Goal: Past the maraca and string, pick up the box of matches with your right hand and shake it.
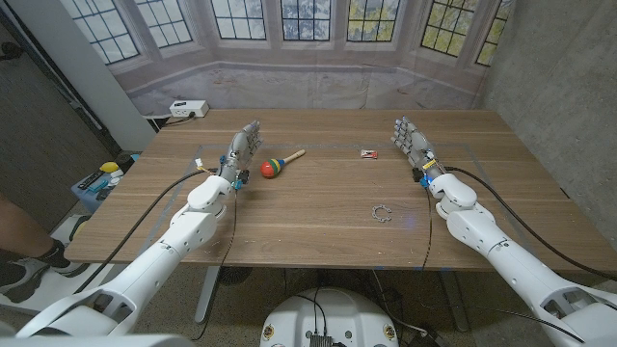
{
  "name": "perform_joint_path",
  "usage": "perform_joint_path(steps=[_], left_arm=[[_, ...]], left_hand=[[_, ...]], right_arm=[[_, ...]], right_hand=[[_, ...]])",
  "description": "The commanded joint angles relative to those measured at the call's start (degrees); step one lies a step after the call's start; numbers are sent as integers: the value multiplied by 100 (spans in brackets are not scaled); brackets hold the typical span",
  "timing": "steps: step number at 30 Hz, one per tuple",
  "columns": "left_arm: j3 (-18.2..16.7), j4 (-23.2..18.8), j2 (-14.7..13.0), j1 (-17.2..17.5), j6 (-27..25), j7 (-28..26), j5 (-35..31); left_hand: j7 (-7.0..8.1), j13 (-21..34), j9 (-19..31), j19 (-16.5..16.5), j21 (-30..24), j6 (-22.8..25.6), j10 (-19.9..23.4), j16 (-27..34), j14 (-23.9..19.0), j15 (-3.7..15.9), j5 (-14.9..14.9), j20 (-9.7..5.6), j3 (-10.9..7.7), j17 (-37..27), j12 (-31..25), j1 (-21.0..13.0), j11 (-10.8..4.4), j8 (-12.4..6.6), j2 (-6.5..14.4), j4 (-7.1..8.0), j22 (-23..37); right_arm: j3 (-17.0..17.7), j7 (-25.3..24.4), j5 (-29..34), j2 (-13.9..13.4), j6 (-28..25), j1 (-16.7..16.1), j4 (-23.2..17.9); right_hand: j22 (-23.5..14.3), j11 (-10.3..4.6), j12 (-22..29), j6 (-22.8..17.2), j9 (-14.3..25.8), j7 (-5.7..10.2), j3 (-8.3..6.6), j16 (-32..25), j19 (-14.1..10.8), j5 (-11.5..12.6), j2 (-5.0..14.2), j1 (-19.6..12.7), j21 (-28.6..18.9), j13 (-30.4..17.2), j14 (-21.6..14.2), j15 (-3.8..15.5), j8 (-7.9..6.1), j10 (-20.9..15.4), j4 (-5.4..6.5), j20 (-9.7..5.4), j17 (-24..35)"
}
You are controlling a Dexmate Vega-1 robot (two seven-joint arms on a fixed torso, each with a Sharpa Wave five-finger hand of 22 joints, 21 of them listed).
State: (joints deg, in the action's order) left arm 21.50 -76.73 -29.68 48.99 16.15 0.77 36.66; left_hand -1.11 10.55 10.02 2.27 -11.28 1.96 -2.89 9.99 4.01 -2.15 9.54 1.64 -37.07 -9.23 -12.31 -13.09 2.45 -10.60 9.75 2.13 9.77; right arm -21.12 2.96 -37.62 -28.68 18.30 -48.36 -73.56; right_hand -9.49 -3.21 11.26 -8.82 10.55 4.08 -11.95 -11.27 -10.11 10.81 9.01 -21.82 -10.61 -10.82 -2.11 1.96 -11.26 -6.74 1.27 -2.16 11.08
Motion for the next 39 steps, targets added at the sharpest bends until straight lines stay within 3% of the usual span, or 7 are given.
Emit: perform_joint_path(steps=[1,7,28,36,39], left_arm=[[62,-225,-31,47,-113,-109,-97],[95,-132,1,-37,-96,-48,-115],[192,419,113,-404,-32,381,-74],[222,538,167,-471,25,440,-91],[225,561,192,-479,28,438,-82]], left_hand=[[12,16,23,48,-36,40,-34,26,41,-10,39,-25,-39,-21,-21,-57,-22,-27,13,-10,14],[11,17,24,51,-32,41,-33,21,42,-11,39,-25,-39,-21,-15,-68,-9,-22,10,-24,14],[21,19,26,51,-17,39,-19,11,48,-16,37,-21,-25,-22,-1,-97,0,-10,-1,-67,15],[23,19,26,53,-13,41,-16,9,49,-15,37,-24,-20,-23,5,-108,4,-7,-4,-84,15],[21,19,26,53,-12,40,-20,9,49,-16,37,-20,-17,-23,8,-112,4,-6,-6,-90,15]], right_arm=[[2,30,34,-33,71,-26,-27],[-46,-207,264,-156,-61,-45,-248],[-318,-1036,1236,-756,-1105,-103,-1333],[-427,-1145,1559,-1011,-1649,-10,-1710],[-475,-1125,1655,-1078,-1798,52,-1788]], right_hand=[[-16,23,19,-57,21,-5,-35,-36,-27,23,-3,-60,-30,-28,-44,111,-22,-53,-11,-152,17],[-16,30,17,-63,21,-7,-51,-30,-17,20,-15,-84,-25,-29,-43,108,-21,-55,-40,-149,9],[-15,99,-5,-61,19,-40,-91,12,69,-26,-206,-285,2,-28,11,-13,-5,-21,-306,-64,-31],[-13,93,-29,-68,19,-59,-121,23,95,-37,-305,-438,4,-28,44,-55,-11,52,-478,-37,-38],[-12,78,-29,-84,21,-77,-164,19,102,-27,-349,-579,2,-29,46,-116,-22,69,-613,3,-40]])
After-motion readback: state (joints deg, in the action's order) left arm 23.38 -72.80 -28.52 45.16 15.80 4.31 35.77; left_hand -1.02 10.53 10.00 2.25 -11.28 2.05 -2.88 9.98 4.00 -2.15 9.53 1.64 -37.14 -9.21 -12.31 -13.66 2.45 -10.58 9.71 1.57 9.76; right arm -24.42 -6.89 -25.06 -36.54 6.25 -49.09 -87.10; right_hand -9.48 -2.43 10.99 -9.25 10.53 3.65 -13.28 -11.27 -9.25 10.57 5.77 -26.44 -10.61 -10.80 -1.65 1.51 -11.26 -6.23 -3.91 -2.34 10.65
